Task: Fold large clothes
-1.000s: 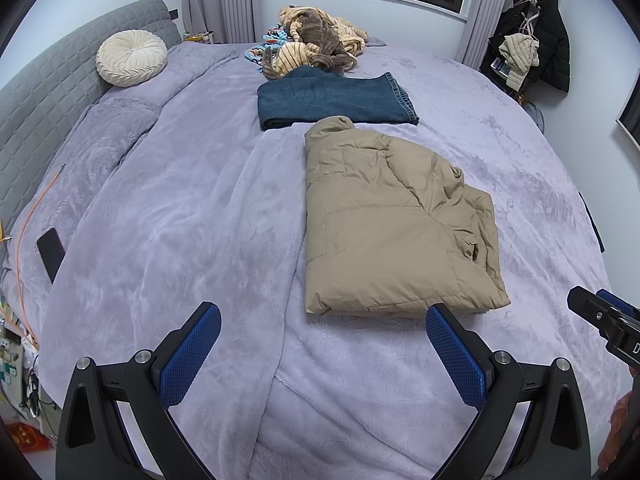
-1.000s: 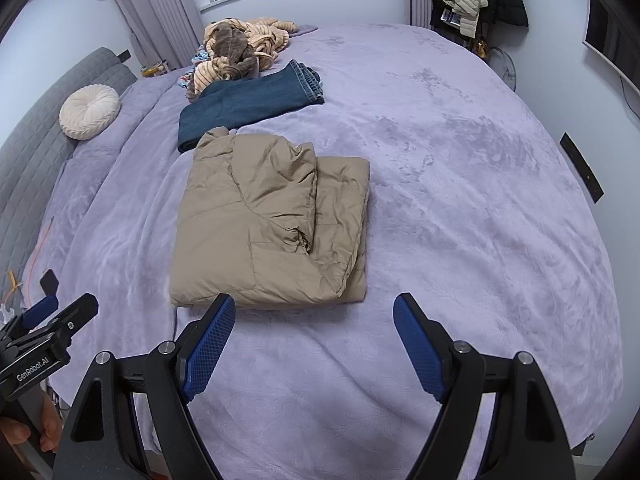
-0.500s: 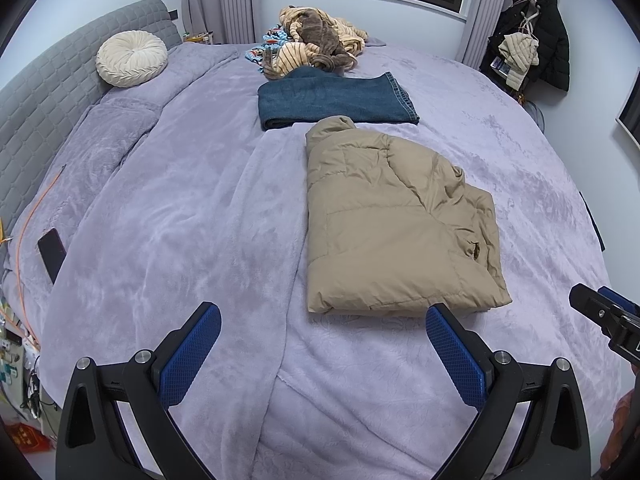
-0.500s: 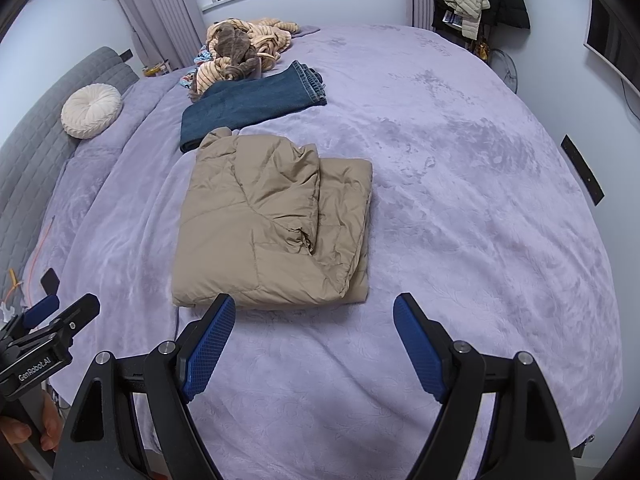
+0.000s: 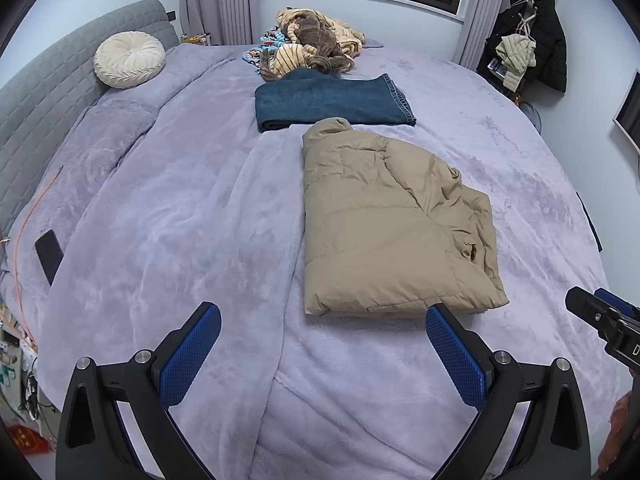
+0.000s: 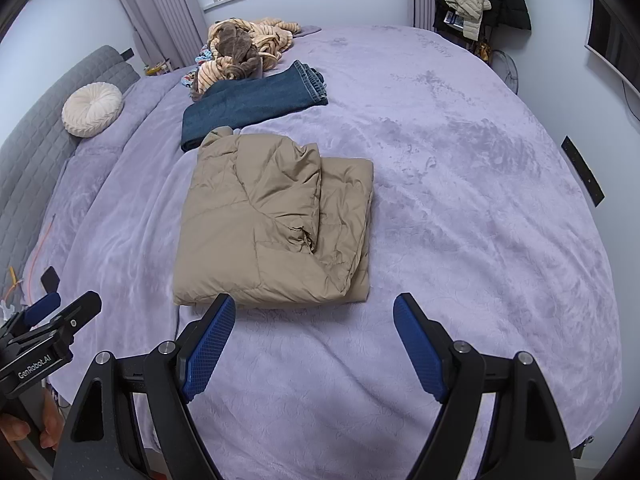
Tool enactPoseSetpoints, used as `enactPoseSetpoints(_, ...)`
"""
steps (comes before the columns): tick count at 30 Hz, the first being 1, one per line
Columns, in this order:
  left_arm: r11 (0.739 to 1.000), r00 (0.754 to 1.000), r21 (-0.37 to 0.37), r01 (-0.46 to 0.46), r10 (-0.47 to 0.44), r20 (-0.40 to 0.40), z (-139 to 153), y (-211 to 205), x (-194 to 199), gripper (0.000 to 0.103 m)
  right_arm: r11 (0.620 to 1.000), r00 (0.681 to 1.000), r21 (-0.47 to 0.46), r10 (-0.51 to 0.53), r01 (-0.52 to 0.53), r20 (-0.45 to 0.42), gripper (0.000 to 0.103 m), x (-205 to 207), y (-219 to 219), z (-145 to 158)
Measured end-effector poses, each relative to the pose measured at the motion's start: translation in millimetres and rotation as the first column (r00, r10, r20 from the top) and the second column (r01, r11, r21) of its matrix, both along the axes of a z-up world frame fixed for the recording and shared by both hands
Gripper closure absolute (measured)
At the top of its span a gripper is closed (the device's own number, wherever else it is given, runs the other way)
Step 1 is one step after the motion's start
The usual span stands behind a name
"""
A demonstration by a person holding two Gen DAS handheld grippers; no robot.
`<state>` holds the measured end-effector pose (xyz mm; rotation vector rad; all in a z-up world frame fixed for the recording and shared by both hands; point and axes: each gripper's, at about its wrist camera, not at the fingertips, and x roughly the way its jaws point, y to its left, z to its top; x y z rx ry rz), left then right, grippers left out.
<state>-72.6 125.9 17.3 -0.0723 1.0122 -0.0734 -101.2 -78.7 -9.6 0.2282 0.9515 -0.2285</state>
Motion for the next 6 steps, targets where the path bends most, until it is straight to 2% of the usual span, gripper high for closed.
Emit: enactPoseSetpoints(6,1.000,1.000,0.001,0.005,-0.005,0.008,0.7,-1.3,-0.2,0.000,1.000,1.000,0.000,0.000,0.000,0.001,0.019,0.0,0.9,-0.5)
